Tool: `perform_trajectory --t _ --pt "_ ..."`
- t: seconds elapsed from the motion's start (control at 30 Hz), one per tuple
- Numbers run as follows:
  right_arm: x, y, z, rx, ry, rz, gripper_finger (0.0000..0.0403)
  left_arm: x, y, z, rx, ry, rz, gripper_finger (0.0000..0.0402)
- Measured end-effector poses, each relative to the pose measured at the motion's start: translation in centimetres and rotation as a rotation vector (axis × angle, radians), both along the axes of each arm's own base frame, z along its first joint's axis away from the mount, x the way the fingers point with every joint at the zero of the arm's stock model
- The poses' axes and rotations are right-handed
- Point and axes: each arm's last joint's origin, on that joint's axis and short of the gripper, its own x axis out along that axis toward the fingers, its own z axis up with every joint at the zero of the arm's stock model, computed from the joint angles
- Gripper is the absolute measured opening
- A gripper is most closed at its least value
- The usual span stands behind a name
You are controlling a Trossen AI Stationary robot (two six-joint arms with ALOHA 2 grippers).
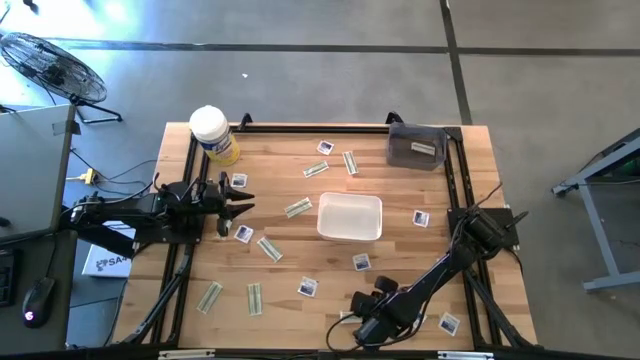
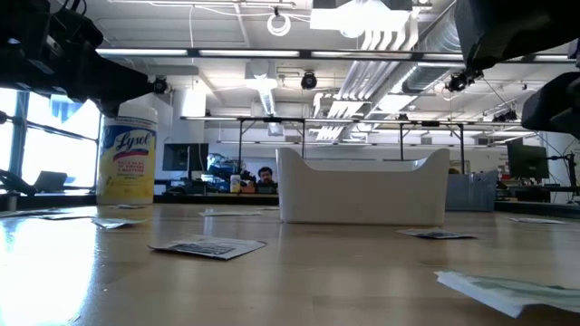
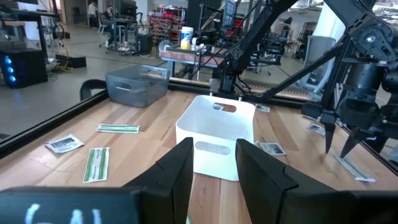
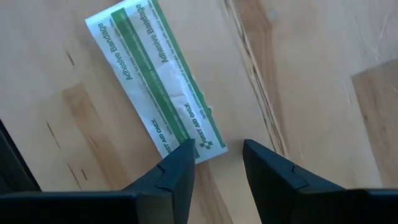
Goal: Pick & Place First Aid Supplies
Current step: Put the green bandage into the black bin
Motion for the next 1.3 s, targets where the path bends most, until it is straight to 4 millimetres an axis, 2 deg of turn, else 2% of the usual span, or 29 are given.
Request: perform_trajectory --t 0.43,0.63,0.87,0.97,1.1,1.2,1.3 --pt "0.0 0.0 -0.1 -0.006 -0.001 0.015 0.0034 0.0 0.0 0.0 0.0 0.0 0.0 0.0119" --pt "0.1 -0.6 0.7 0.002 -0.01 -0.034 0.0005 0.0 0.0 0.0 0.0 0.0 0.0 0.0119" --pt "0.4 -2.0 2.7 0.015 -0.033 -0.122 0.0001 0.0 0.0 0.0 0.0 0.0 0.0 0.0119" --pt "0.3 -3.1 4.3 0.014 -0.034 -0.173 0.0001 0.0 0.0 0.0 0.0 0.0 0.0 0.0119" --pt "-0.6 -5.6 7.8 -0.004 -0.023 -0.255 0.0001 0.0 0.0 0.0 0.0 0.0 0.0 0.0119" --pt "-1.8 -8.5 11.1 -0.055 -0.014 -0.314 0.0001 0.0 0.0 0.0 0.0 0.0 0.0 0.0119" --pt "-3.6 -12.3 13.9 -0.167 0.03 -0.388 0.0001 0.0 0.0 0.0 0.0 0.0 0.0 0.0119"
